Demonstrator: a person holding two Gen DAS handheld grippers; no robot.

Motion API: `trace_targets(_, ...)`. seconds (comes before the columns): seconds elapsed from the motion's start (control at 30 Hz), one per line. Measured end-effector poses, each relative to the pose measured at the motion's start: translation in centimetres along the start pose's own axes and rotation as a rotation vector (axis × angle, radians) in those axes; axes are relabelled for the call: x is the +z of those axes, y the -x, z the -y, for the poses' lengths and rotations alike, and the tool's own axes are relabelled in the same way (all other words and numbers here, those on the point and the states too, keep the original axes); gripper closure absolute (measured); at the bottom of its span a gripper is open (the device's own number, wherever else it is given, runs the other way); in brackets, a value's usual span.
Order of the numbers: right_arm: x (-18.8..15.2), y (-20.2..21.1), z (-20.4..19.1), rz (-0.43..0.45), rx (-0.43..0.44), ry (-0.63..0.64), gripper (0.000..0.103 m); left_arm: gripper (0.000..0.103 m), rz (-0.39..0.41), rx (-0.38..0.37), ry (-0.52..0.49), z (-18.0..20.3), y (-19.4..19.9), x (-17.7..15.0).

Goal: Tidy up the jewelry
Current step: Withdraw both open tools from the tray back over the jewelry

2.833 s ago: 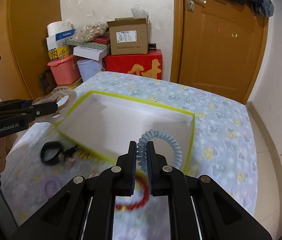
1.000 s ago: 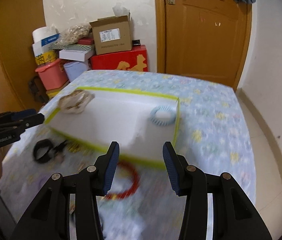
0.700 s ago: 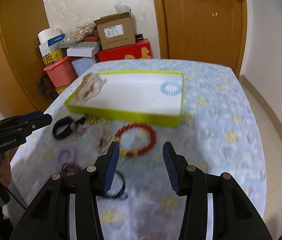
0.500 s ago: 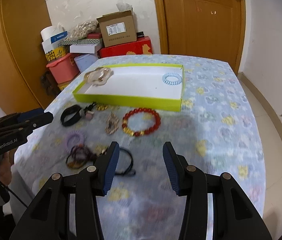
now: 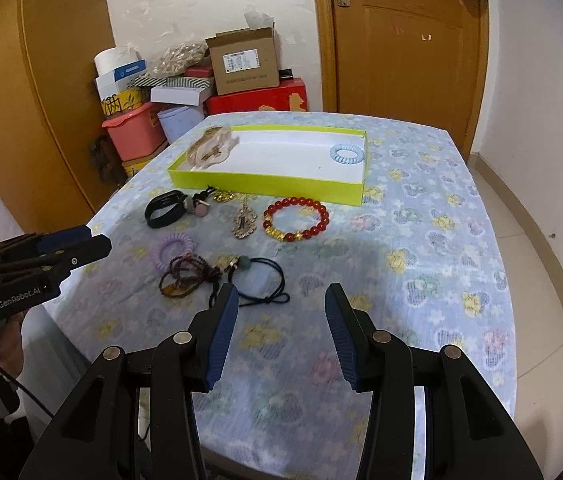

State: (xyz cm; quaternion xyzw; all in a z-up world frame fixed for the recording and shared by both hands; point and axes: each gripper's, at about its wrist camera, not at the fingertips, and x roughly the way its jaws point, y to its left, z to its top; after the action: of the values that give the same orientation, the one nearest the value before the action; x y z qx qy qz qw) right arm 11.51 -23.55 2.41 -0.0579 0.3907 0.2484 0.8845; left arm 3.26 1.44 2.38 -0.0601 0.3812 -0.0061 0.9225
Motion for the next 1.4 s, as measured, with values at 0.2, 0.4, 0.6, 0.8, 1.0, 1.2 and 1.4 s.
trace_targets(0.2, -0.9, 0.4, -0.5, -0.009, 0.006, 0.011, 0.056, 0.054, -0.010, -0.004, 0.007, -0.1, 0.5, -0.9)
trace_targets(0.4, -1.3, 0.4, -0.7, -0.016, 0.010, 0.014, 0.056, 0.054, -0.018, -0.015, 0.010, -0.2, 0.6, -1.1)
trace_targets(0.6, -1.4, -0.4, -0.7, -0.044, 0.023, 0.015, 0.056, 0.054, -0.031, -0.017, 0.030, -0.7, -0.1, -1.1)
trace_targets(0.8, -1.2, -1.6, -0.4, -0.061, 0.035, 0.013, 0.056, 0.054, -0.038, -0.012, 0.048, -1.7, -1.2, -0.7)
trace_targets(1.0, -0.8, -2.8, 0.1, -0.066, 0.056, -0.001, 0.056, 0.054, -0.049, -0.009, 0.060, -2.6, -2.9, 0.0)
trace_targets(1.2, -0.3, -4.4, 0.8, -0.081, 0.052, -0.031, 0.056, 0.054, -0.051, 0.001, 0.085, -3.9, -4.8, 1.2)
trace_targets(1.4, 0.2, -6.1, 1.2, -0.103, 0.054, -0.047, 0.057, 0.054, -0.080, 0.049, 0.187, -6.5, -7.4, 2.7)
